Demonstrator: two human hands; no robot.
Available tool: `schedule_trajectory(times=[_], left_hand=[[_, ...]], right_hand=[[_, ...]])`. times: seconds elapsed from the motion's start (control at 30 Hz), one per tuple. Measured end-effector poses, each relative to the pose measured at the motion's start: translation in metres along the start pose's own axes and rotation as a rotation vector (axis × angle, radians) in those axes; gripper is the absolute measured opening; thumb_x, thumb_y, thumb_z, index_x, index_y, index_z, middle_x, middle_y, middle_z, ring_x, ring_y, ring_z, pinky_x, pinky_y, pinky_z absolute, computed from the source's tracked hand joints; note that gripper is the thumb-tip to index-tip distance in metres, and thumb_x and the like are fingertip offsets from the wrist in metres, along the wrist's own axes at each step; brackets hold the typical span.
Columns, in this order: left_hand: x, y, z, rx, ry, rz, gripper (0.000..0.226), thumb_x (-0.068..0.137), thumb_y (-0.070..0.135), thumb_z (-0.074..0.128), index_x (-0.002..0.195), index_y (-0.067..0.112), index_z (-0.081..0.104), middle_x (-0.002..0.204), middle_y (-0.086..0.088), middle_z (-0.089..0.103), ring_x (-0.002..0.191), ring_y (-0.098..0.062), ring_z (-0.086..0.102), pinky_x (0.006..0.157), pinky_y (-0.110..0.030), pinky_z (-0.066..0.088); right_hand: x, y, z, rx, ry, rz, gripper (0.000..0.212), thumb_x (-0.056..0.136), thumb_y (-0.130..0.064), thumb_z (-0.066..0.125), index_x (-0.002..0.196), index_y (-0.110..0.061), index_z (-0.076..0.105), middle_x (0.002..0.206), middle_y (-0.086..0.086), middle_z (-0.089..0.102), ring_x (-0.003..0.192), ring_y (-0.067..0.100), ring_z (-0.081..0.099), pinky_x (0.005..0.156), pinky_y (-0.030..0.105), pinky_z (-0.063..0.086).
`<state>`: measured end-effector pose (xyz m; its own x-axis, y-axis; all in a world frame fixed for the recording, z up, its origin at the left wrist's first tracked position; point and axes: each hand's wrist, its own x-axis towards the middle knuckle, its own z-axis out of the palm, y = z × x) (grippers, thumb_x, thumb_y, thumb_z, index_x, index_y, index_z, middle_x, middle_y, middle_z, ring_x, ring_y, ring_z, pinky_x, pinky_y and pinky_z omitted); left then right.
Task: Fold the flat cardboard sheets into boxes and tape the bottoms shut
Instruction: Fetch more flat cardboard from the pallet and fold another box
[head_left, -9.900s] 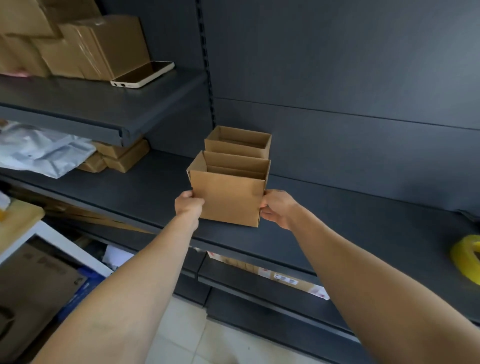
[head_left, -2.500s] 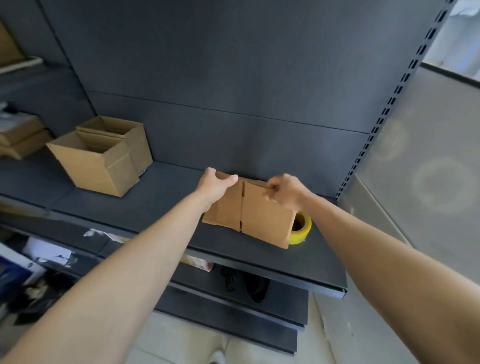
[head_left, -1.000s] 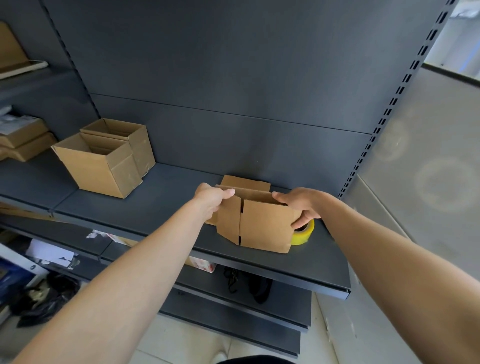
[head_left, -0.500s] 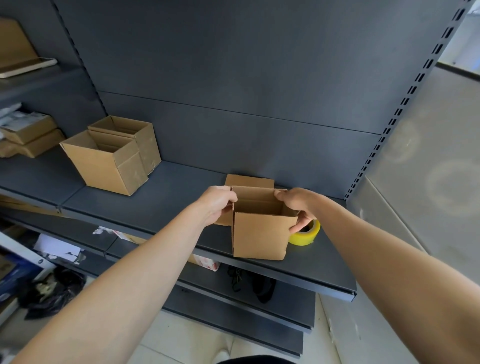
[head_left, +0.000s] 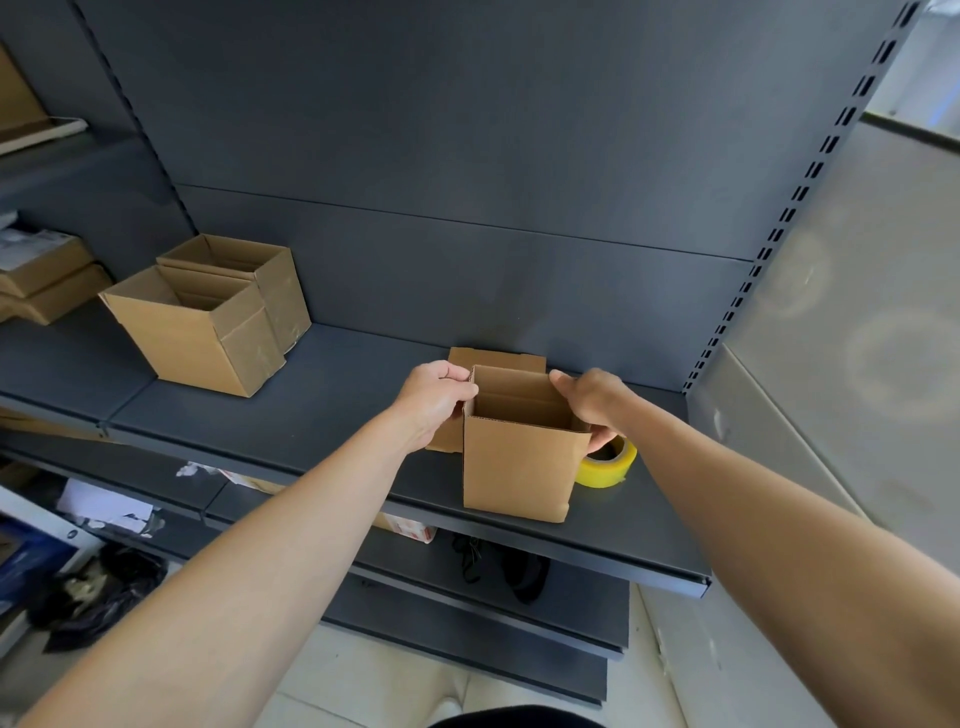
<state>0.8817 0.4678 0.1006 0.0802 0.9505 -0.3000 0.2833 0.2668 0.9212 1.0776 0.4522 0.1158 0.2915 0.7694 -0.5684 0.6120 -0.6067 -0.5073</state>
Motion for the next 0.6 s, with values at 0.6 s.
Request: schedule_trajectory(times=[0.6], left_hand=[[-0.008, 0.002, -0.002, 0.113, -0.235, -0.067, 0.065, 0.088, 0.007, 0.062, 0.145, 0.025, 0.036, 0.15, -0.007, 0.034, 0.134, -0.03, 0.037, 0.099, -0.057, 0.042]], right_hand=[[0.015, 0.005, 0.01, -0.056, 0.096, -0.008, 0.052, 0.098, -0.05, 0.032, 0.134, -0.013, 0.042, 0.086, 0.012, 0.046, 0.043, 0.032, 0.065, 0.042, 0.035, 0.056]])
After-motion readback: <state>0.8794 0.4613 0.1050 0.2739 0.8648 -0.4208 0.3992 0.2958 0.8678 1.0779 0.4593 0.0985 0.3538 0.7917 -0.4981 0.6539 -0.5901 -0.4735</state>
